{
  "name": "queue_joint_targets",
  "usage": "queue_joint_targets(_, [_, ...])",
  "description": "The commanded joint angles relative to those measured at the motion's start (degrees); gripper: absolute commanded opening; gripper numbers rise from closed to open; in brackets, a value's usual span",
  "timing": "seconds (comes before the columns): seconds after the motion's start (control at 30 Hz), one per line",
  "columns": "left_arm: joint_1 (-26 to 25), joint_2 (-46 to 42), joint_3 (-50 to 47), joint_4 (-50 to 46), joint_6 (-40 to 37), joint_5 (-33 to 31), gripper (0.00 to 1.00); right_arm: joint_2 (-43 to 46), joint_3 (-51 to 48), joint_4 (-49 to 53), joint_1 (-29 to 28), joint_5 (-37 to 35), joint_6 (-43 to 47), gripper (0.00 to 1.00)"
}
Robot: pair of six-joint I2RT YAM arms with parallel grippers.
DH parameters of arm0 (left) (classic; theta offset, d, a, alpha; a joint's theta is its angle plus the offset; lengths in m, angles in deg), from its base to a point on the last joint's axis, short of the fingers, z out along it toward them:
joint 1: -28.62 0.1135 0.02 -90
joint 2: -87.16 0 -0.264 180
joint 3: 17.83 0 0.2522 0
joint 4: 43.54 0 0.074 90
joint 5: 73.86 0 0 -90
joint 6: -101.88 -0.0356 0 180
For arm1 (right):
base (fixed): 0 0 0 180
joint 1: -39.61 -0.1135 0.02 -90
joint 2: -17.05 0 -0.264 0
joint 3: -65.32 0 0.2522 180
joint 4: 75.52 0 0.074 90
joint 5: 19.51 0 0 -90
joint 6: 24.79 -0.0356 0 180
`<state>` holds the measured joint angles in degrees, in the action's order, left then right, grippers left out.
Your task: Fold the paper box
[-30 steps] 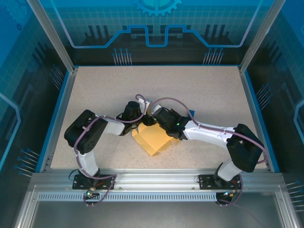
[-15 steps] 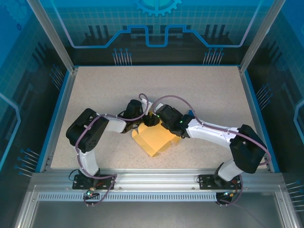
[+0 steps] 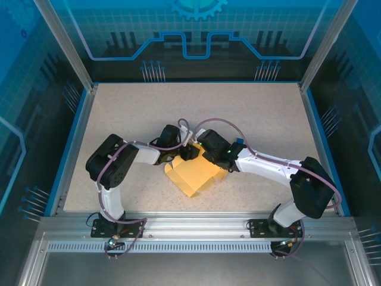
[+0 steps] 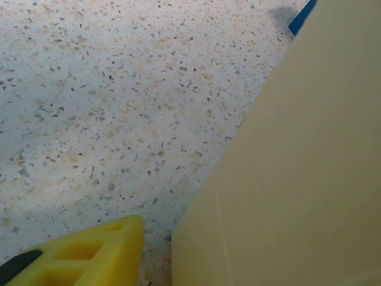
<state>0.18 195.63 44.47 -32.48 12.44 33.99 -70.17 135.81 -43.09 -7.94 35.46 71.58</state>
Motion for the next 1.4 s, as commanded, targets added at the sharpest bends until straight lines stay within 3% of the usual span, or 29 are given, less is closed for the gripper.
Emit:
queue_joint_targets(0.0, [0.2,0.9,1.7,-2.0,-2.7,-0.7,0.44,1.1,1.4,0.8,0.7,0.9,-0.7,0.0])
queue_joint_targets(0.2, [-0.1,0.9,1.6,1.0,-0.6,-5.7,0.35,1.1,1.2,0.8,0.6,2.7,-1.6,0.0])
queue_joint_targets(0.5, [-0.8,1.2,2.4,2.9,5.3,-18.2,0.22,2.1,-0.3,1.1,-0.4,4.0,-4.1,0.0])
queue_joint_targets(0.77, [-1.3,1.4,3.7,0.5,10.8,-26.7,0.12,2.1,-1.1,1.4,-1.5,3.8,-5.3,0.0])
queue_joint_targets(1.07, [-1.6,1.4,6.3,-5.4,16.1,-36.6,0.08,1.8,-2.1,1.5,-3.1,2.7,-6.8,0.0])
queue_joint_targets(1.27, [-1.7,1.6,6.8,-5.5,17.1,-37.9,0.07,1.5,-2.4,1.4,-4.1,1.4,-7.1,0.0])
queue_joint_targets(1.37, [-1.8,1.4,5.8,-3.1,16.2,-34.6,0.08,1.5,-2.3,1.4,-3.9,0.5,-7.0,0.0])
